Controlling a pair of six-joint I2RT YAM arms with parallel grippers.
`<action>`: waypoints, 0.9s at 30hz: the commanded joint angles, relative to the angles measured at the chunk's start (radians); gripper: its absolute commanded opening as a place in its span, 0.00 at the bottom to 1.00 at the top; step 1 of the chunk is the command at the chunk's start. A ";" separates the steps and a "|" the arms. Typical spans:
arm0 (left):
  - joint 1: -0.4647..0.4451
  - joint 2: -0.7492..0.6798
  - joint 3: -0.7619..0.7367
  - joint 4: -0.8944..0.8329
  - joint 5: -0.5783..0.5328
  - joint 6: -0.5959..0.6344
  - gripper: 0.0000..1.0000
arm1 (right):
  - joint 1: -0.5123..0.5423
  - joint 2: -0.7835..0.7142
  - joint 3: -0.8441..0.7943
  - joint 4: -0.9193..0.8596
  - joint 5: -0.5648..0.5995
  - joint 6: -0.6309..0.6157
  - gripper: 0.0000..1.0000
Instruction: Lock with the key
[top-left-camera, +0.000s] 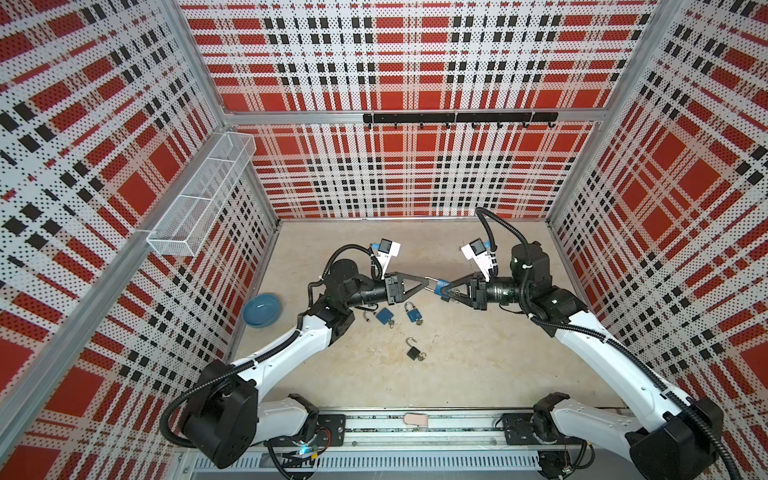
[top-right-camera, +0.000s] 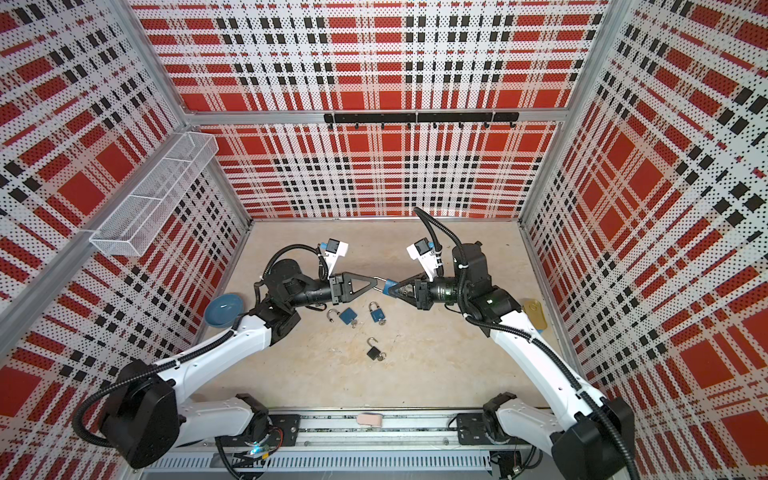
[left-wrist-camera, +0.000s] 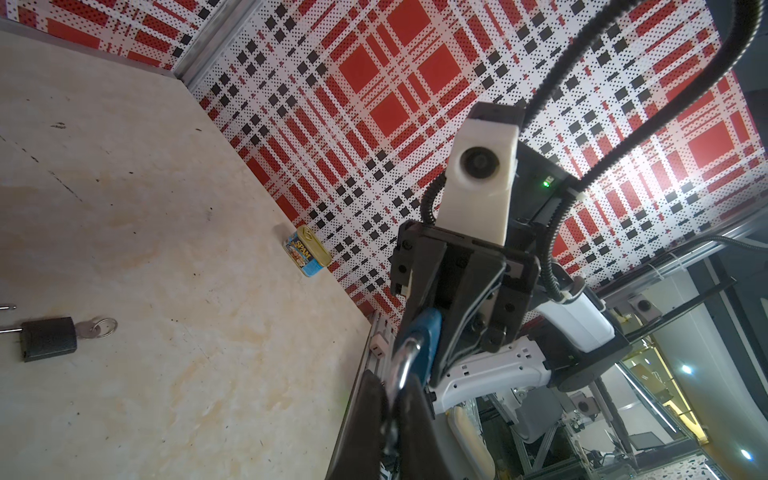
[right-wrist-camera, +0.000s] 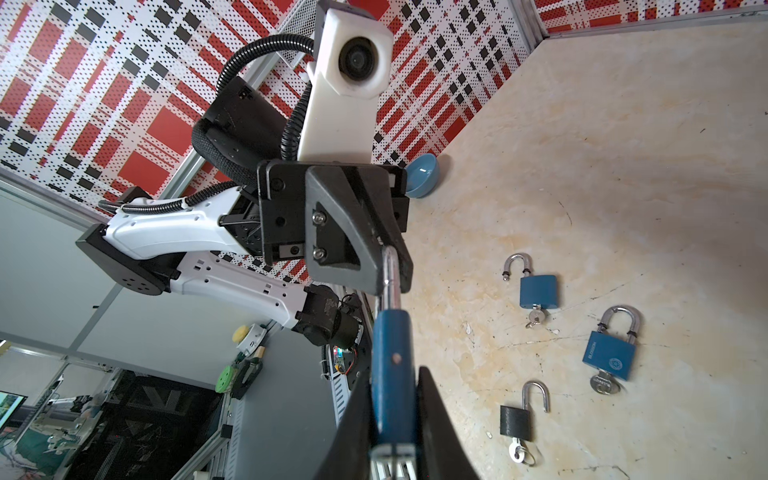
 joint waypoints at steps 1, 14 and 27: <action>0.001 0.004 0.005 -0.013 -0.027 0.023 0.00 | 0.014 0.000 0.003 0.138 -0.102 0.033 0.00; -0.053 0.007 -0.015 -0.010 -0.057 0.041 0.00 | 0.014 0.015 -0.020 0.262 -0.132 0.142 0.00; -0.096 0.013 -0.015 0.006 -0.070 0.027 0.00 | 0.014 0.020 -0.017 0.264 -0.107 0.136 0.00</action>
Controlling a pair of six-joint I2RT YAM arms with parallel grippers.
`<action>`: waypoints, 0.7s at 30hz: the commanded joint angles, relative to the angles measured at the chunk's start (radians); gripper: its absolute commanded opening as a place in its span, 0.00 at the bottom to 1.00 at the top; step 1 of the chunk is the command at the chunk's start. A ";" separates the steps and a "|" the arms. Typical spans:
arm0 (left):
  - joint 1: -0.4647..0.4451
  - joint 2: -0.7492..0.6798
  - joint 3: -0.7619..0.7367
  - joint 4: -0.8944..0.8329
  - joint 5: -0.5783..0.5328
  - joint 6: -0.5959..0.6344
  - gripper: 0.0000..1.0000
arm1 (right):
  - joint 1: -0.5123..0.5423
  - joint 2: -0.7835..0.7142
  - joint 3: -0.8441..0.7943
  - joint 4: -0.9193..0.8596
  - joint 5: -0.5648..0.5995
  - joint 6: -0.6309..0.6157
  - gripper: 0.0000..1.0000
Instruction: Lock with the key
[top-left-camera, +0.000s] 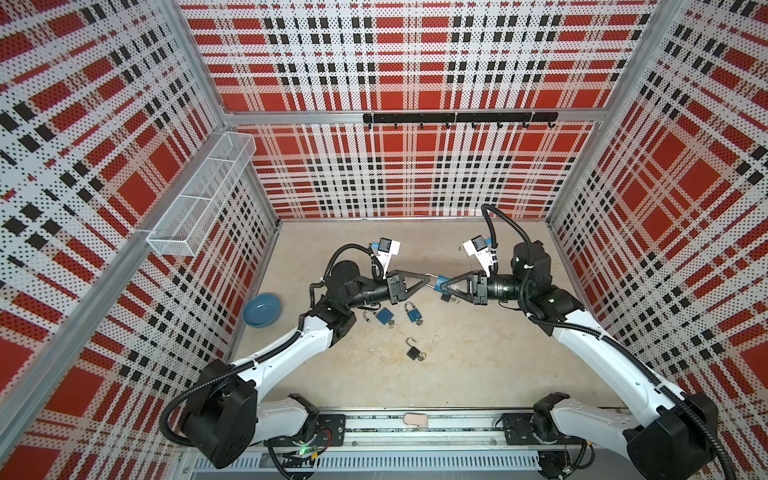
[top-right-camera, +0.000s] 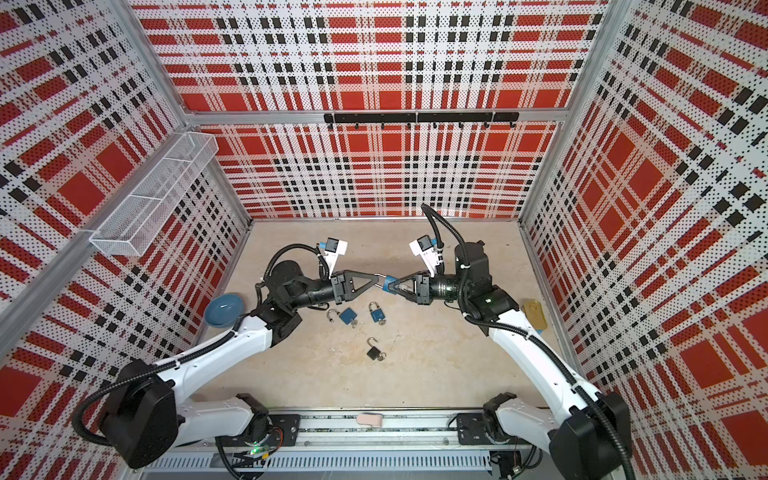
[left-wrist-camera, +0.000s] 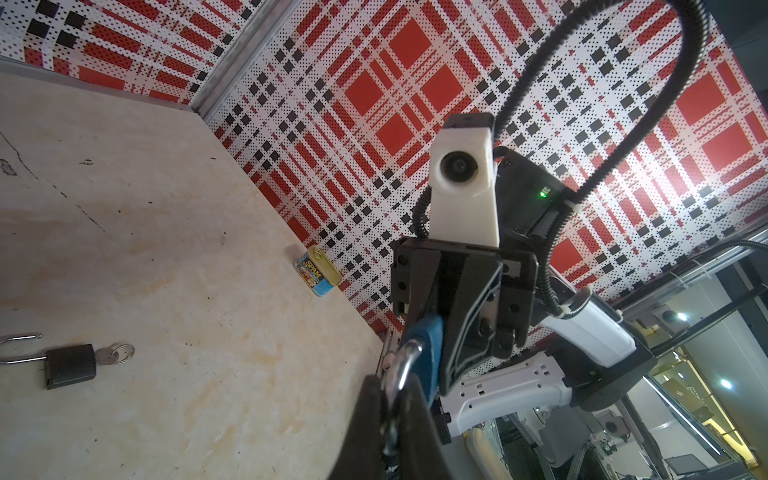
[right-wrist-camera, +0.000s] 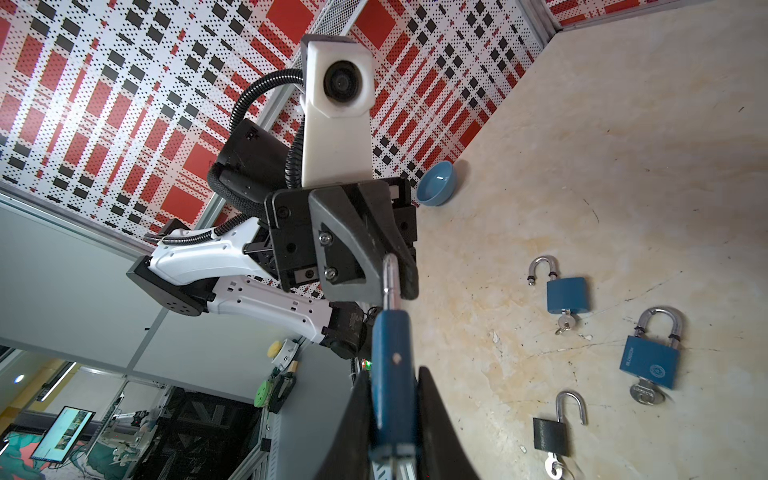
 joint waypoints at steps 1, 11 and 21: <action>-0.066 0.016 -0.015 -0.016 -0.002 -0.003 0.00 | 0.032 0.005 0.013 0.139 -0.053 -0.016 0.00; -0.110 0.021 -0.038 0.019 -0.026 -0.030 0.00 | 0.032 0.012 0.017 0.138 -0.042 -0.030 0.00; -0.141 0.018 -0.051 0.032 -0.049 -0.040 0.00 | 0.035 0.037 0.027 0.153 -0.042 -0.028 0.00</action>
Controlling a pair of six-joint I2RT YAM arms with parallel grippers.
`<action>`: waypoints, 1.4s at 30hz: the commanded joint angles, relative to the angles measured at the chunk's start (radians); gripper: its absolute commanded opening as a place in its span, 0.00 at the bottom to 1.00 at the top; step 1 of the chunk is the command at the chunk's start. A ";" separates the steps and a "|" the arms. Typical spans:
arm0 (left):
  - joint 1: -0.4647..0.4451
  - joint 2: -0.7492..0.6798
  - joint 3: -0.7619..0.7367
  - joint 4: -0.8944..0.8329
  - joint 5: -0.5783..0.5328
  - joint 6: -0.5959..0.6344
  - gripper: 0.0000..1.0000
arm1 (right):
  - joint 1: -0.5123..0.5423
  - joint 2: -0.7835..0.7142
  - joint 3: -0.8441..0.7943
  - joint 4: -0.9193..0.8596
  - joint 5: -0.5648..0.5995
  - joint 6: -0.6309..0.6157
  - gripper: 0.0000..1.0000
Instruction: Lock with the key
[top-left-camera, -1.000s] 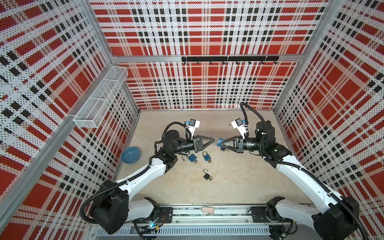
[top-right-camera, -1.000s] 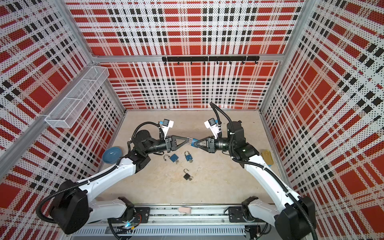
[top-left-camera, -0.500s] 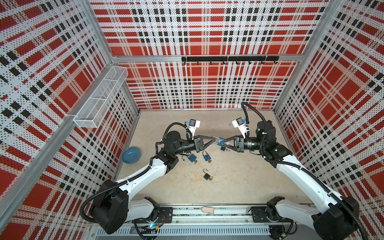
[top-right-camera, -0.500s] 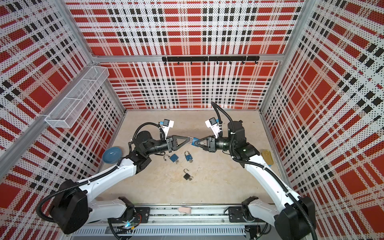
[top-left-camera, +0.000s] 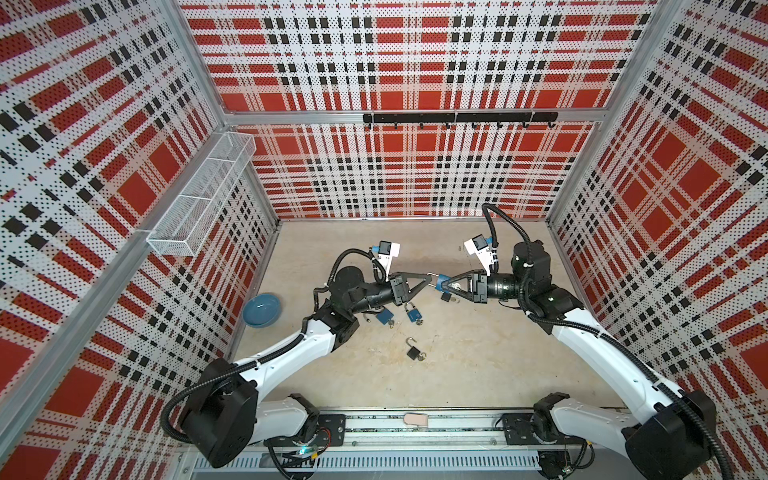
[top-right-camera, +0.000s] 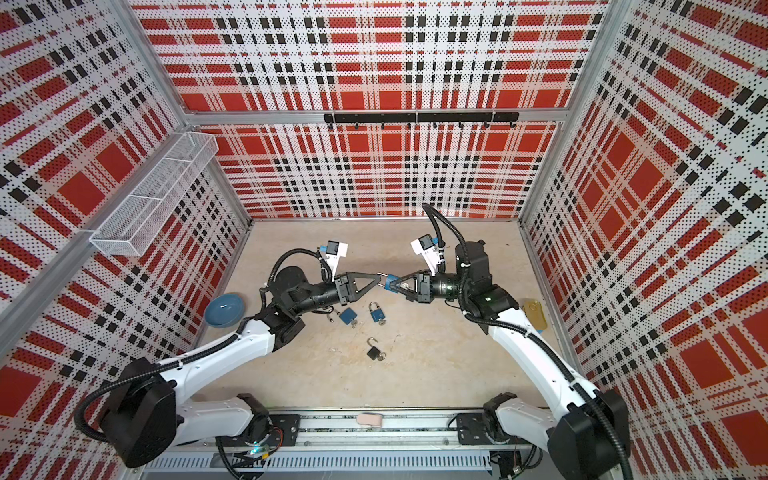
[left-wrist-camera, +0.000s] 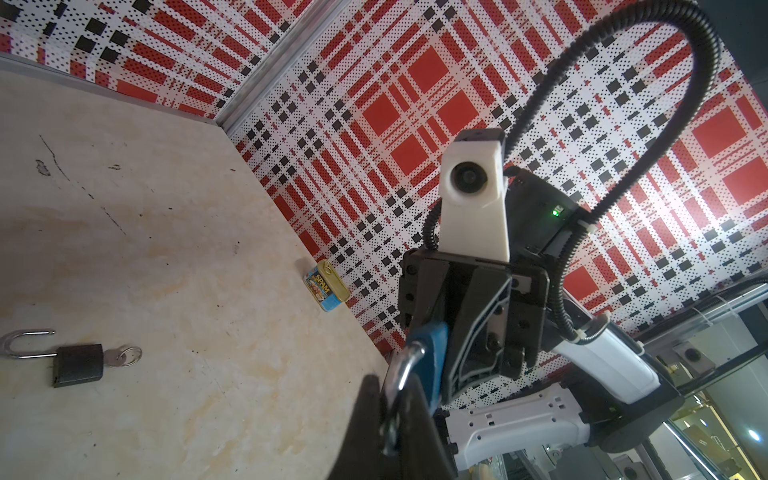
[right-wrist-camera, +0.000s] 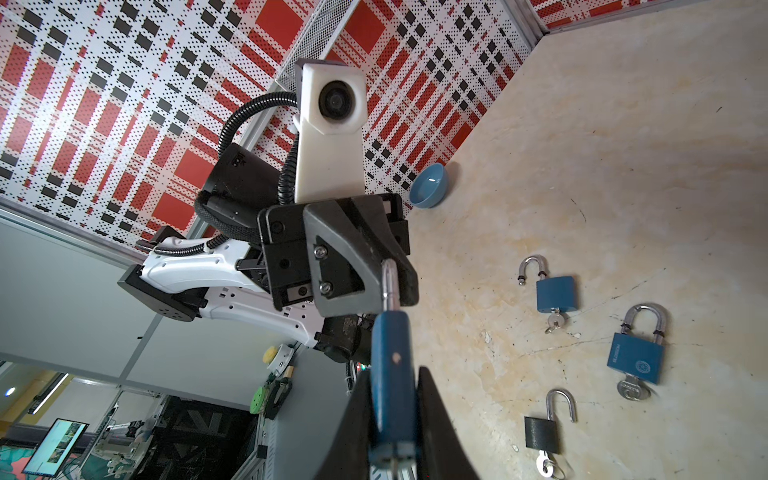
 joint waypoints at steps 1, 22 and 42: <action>-0.098 0.019 -0.015 -0.010 0.078 -0.004 0.00 | 0.050 0.024 0.028 0.153 -0.048 -0.027 0.00; -0.154 0.039 -0.017 0.041 0.054 -0.033 0.00 | 0.068 0.066 0.048 0.181 -0.037 -0.027 0.00; 0.084 -0.032 0.026 -0.069 0.173 0.011 0.00 | 0.068 0.010 -0.004 0.115 0.011 -0.050 0.10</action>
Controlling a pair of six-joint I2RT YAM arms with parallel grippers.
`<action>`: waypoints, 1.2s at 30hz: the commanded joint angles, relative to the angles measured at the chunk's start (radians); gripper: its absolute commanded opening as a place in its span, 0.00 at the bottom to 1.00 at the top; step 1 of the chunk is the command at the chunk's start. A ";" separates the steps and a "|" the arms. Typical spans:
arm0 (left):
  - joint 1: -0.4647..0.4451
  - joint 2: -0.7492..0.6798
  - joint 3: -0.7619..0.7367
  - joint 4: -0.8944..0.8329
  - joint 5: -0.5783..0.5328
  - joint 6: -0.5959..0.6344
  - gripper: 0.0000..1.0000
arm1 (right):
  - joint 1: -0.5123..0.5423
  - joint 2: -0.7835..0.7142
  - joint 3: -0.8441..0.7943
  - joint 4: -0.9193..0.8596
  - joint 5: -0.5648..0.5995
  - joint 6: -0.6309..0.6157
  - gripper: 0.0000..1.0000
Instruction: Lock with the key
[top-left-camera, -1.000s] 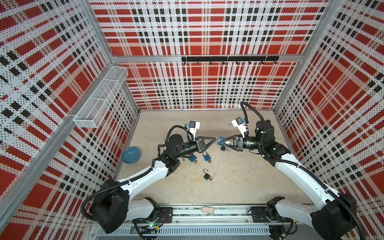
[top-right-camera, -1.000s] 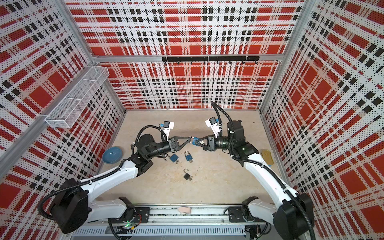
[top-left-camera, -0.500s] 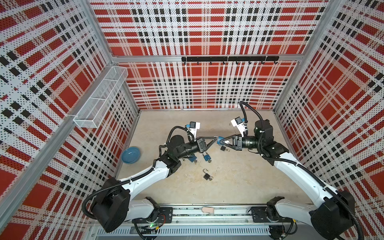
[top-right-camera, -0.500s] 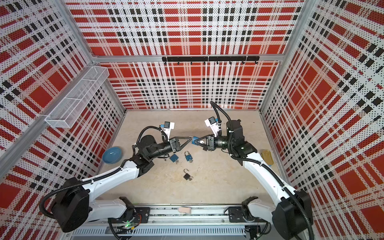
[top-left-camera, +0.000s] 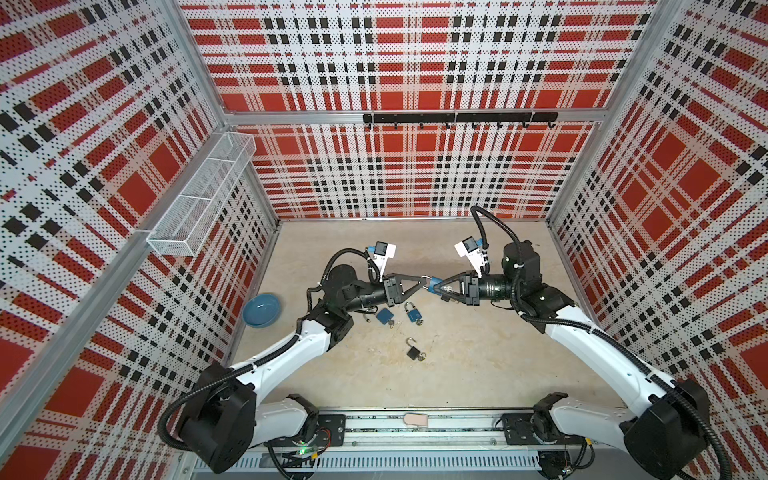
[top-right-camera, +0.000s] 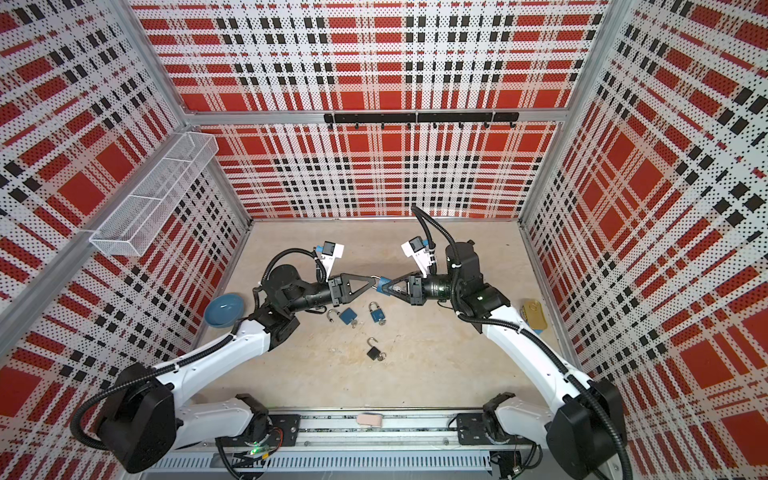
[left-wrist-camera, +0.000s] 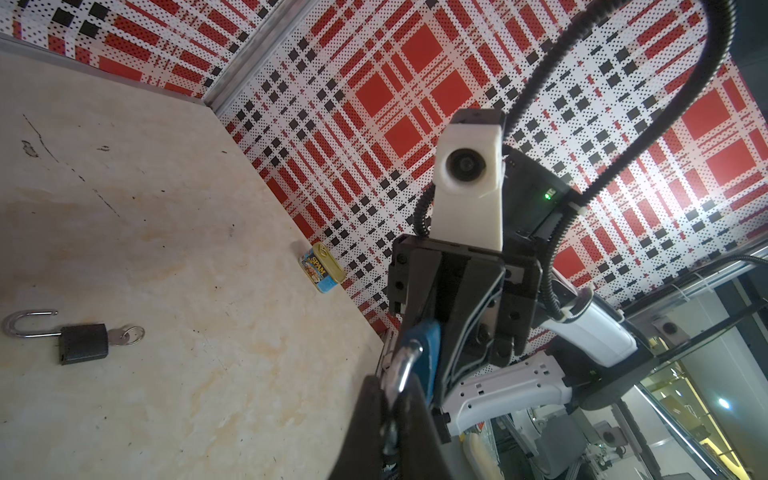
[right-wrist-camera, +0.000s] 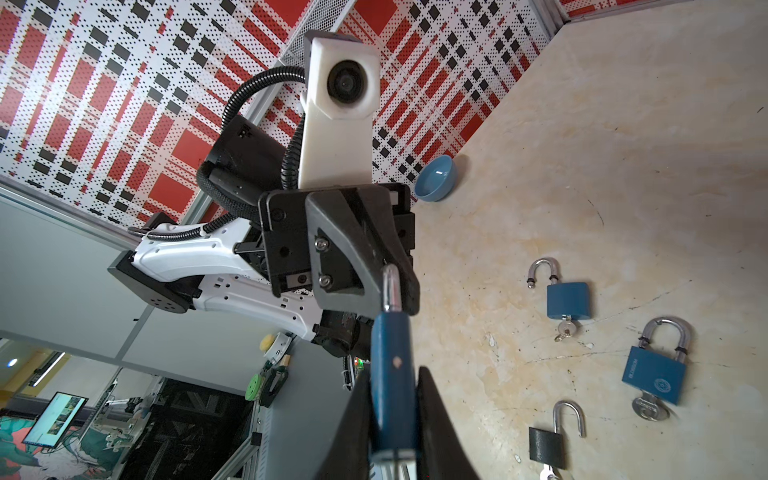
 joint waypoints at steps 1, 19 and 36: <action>0.008 -0.006 0.039 -0.041 0.050 0.015 0.00 | 0.014 -0.024 -0.015 0.104 -0.014 -0.009 0.13; 0.086 0.034 0.066 -0.095 0.154 0.085 0.00 | 0.014 -0.087 -0.114 0.170 0.001 0.064 0.57; 0.114 0.034 0.141 -0.353 0.242 0.258 0.00 | 0.001 -0.155 -0.209 0.138 0.003 0.052 0.37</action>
